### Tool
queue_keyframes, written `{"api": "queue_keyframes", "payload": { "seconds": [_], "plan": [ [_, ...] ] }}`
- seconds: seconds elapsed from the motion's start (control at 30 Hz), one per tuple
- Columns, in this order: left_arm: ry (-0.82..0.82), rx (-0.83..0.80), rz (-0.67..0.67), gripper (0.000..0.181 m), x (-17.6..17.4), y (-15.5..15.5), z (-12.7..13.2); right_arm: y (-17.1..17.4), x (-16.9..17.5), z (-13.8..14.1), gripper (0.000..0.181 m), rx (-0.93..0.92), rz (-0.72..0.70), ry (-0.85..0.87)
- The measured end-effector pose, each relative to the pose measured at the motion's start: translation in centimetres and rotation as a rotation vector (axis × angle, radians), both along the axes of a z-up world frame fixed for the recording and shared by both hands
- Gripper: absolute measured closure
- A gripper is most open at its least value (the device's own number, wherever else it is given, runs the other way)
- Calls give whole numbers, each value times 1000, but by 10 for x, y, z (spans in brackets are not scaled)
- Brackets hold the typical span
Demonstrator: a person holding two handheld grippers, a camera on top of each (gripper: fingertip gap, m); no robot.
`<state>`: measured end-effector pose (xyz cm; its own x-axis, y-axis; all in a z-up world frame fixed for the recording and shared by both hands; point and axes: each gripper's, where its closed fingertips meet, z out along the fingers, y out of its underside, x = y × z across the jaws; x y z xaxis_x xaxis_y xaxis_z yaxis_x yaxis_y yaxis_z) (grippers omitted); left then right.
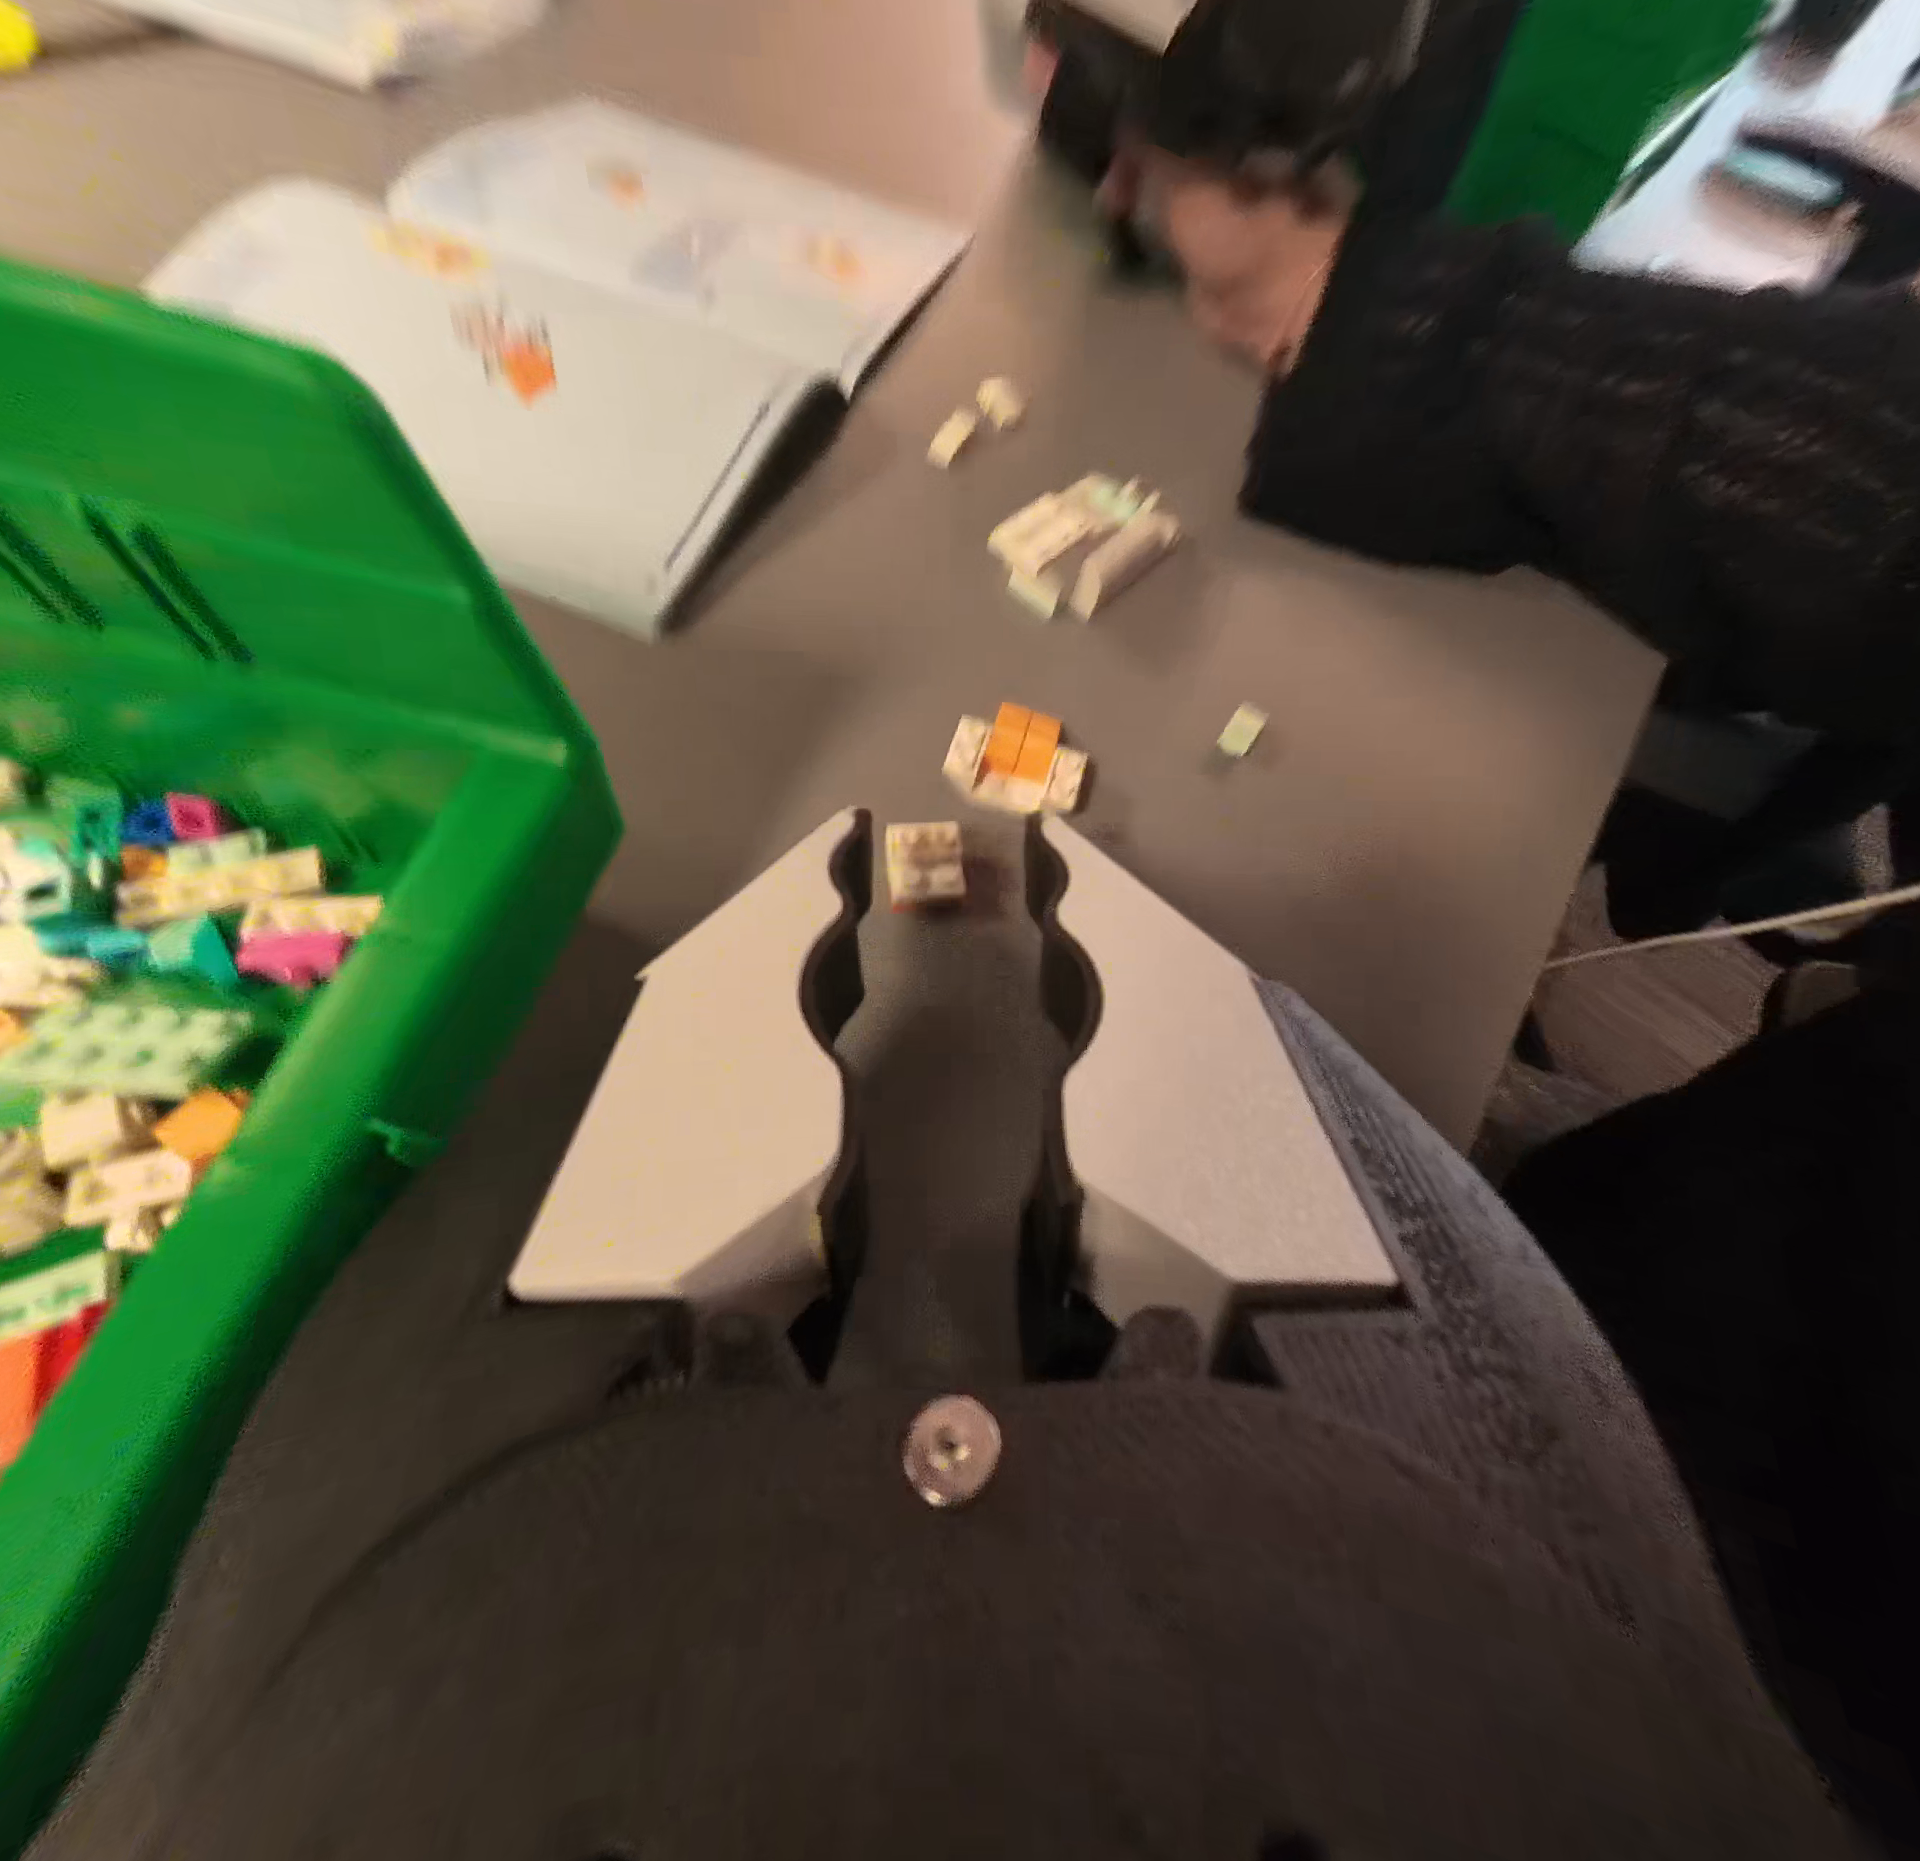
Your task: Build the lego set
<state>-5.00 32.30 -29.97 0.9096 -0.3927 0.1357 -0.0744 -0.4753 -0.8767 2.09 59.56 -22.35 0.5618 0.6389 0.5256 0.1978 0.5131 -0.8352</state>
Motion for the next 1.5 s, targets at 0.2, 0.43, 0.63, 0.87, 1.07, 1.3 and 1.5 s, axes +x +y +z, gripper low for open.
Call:
{"api": "queue_keyframes", "payload": {
  "seconds": [0.2,0.43,0.63,0.87,1.07,1.3,1.5],
  "plan": [
    [-107,304,61,153,-23,5,47,4,5,0,170,8,-45,-7],
    [-55,512,150,159,-56,4,69,6,14,2,170,50,-144,-32],
    [-138,535,268,160,-79,4,75,-48,-15,-4,166,-96,41,-168],
    [-125,525,276,162,-78,5,74,-227,-67,-38,156,-736,477,-576],
    [-113,537,253,162,-71,1,75,-265,-78,-83,152,-736,418,-828],
    [-142,538,246,162,-70,-1,76,-265,-81,-105,158,-767,364,-907],
    [-155,535,246,162,-71,-1,76,-263,-86,-98,166,-808,404,-818]
  ]
}}
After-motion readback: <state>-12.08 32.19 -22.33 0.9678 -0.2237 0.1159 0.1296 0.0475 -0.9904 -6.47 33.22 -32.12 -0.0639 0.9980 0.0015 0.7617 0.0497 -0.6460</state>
